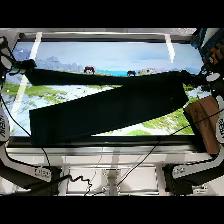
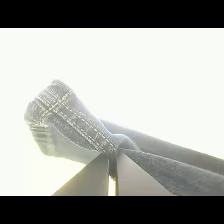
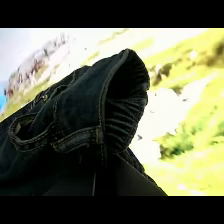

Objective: Fold the clothes and pants, and hang the long-sleeved shirts on hangers.

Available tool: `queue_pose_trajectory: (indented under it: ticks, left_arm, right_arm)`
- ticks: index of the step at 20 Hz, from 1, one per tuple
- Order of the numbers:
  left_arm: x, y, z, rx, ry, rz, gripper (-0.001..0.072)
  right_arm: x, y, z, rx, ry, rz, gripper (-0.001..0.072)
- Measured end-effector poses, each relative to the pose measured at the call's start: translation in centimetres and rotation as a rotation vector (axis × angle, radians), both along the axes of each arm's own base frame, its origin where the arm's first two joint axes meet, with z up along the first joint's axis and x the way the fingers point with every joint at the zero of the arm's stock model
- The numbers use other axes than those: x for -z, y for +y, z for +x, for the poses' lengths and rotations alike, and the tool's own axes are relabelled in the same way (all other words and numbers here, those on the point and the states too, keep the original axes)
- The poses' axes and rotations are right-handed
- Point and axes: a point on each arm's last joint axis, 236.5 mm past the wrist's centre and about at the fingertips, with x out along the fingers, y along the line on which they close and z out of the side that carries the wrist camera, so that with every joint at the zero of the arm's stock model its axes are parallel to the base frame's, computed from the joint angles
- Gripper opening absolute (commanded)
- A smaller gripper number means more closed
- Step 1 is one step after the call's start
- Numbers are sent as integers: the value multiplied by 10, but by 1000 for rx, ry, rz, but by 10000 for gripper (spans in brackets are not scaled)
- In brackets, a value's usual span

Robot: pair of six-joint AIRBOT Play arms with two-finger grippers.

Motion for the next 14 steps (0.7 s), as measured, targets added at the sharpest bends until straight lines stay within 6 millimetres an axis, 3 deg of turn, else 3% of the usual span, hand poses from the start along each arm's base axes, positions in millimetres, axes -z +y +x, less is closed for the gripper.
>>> queue_pose_trajectory:
  ticks: [3, 9, 10, 11, 12, 13, 14]
  left_arm:
    - [28, -2, -8, -8, 85, -8, 21]
    - [117, -16, -66, -17, 428, -79, 22]
    - [125, -18, -75, -18, 474, -90, 27]
    - [132, -20, -83, -18, 513, -99, 99]
    - [136, -21, -89, -18, 540, -105, 348]
    - [138, -22, -93, -19, 558, -110, 630]
    - [138, -23, -95, -21, 565, -112, 700]
  right_arm:
    - [1, -6, 7, 23, -26, -19, 36]
    - [17, -4, 6, 18, 4, -10, 37]
    - [19, -3, 6, 16, 9, -7, 106]
    - [20, -3, 6, 16, 12, -4, 291]
    - [20, -3, 5, 16, 13, -4, 546]
    - [20, -1, 5, 11, 18, 0, 631]
    - [19, -1, 3, 5, 22, -1, 625]
